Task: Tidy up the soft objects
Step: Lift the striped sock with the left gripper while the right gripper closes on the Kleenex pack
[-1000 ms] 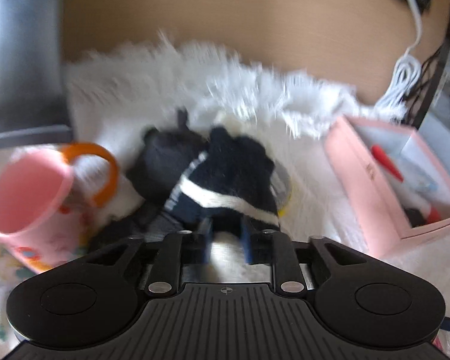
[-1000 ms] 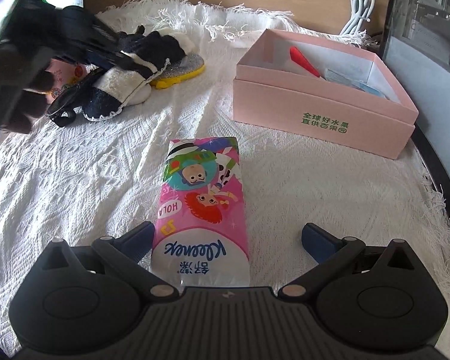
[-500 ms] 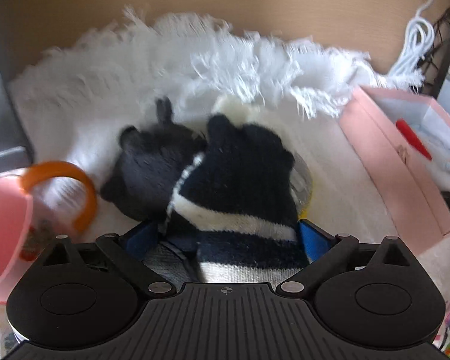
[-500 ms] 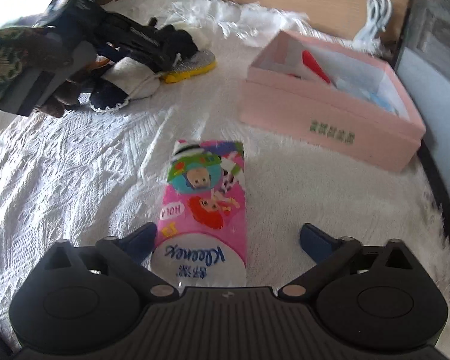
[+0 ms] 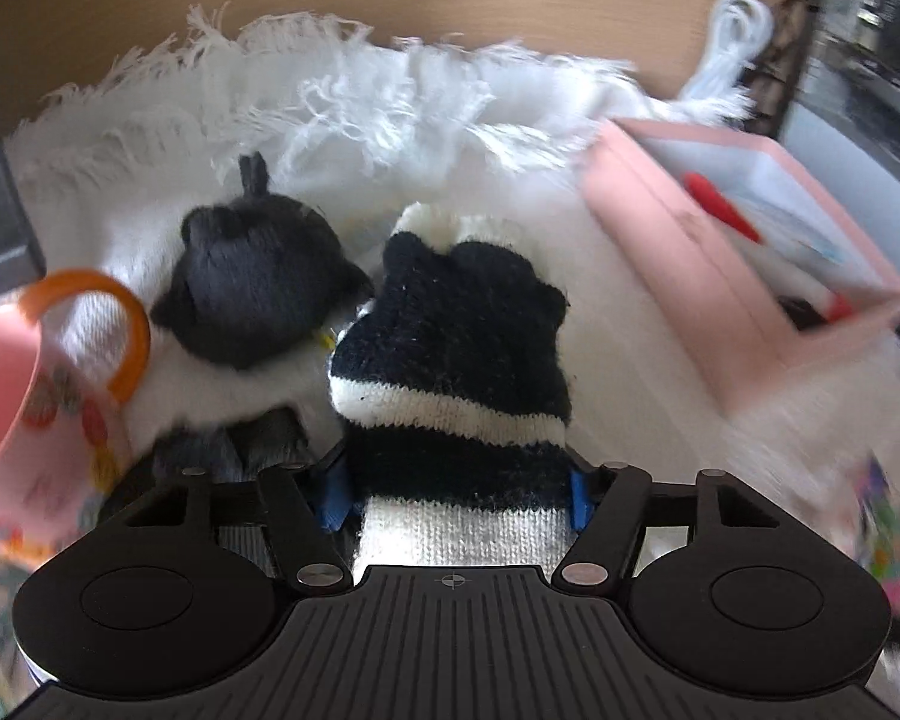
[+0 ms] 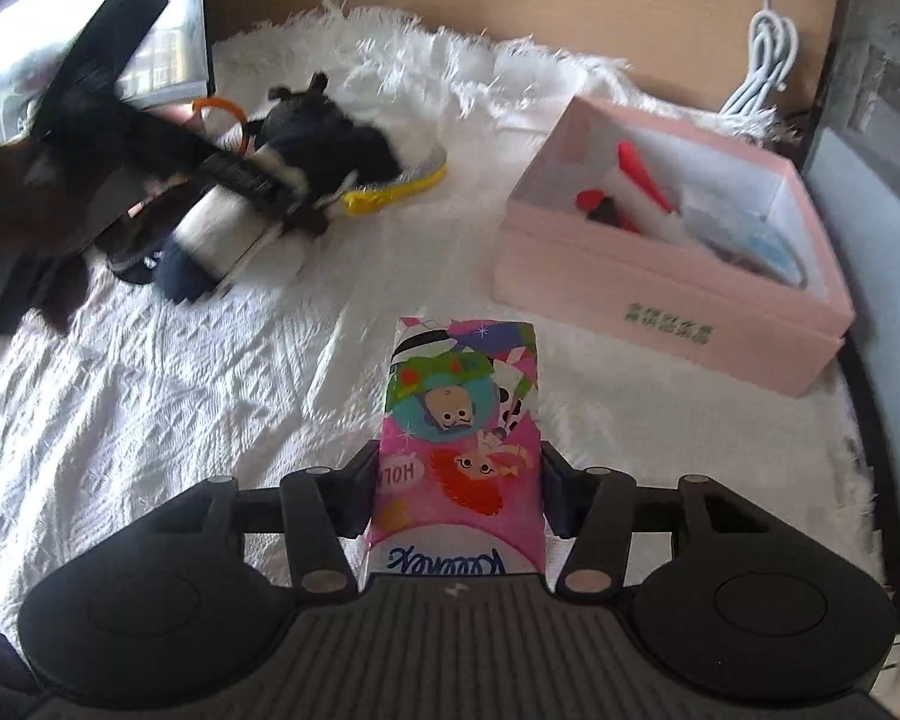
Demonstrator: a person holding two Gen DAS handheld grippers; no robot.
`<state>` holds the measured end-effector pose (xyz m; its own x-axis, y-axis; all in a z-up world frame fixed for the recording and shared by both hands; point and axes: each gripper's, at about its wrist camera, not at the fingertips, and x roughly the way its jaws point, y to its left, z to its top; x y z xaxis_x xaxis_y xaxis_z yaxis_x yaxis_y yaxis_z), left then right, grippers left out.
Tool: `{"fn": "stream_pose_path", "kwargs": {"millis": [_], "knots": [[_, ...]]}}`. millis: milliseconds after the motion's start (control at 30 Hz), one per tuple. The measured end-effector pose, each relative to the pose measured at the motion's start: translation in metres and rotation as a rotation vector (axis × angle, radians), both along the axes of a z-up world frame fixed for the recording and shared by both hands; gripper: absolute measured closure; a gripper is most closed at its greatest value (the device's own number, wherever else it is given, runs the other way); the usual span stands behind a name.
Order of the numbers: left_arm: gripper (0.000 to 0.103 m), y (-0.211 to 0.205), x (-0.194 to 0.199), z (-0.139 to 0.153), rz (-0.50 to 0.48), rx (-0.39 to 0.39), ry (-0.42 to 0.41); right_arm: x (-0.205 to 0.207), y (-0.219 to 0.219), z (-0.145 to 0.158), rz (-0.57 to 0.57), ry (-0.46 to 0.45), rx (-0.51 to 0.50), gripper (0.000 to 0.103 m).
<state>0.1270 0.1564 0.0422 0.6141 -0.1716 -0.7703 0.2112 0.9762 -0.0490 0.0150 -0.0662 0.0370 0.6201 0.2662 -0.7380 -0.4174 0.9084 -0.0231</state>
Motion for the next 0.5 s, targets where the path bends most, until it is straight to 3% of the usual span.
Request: {"fn": "stream_pose_path", "kwargs": {"millis": [167, 367, 500], "knots": [[0.034, -0.007, -0.048, 0.018, -0.058, -0.072, 0.023, -0.009, -0.012, 0.018, -0.024, -0.029, 0.001, 0.051], [0.034, -0.024, -0.091, 0.028, -0.139, -0.224, 0.053, -0.025, -0.024, 0.029, -0.056, -0.053, -0.035, 0.051], [0.035, -0.034, -0.105, 0.021, -0.178, -0.345, 0.123, -0.034, -0.033, 0.029, -0.092, -0.055, -0.059, 0.051]]}}
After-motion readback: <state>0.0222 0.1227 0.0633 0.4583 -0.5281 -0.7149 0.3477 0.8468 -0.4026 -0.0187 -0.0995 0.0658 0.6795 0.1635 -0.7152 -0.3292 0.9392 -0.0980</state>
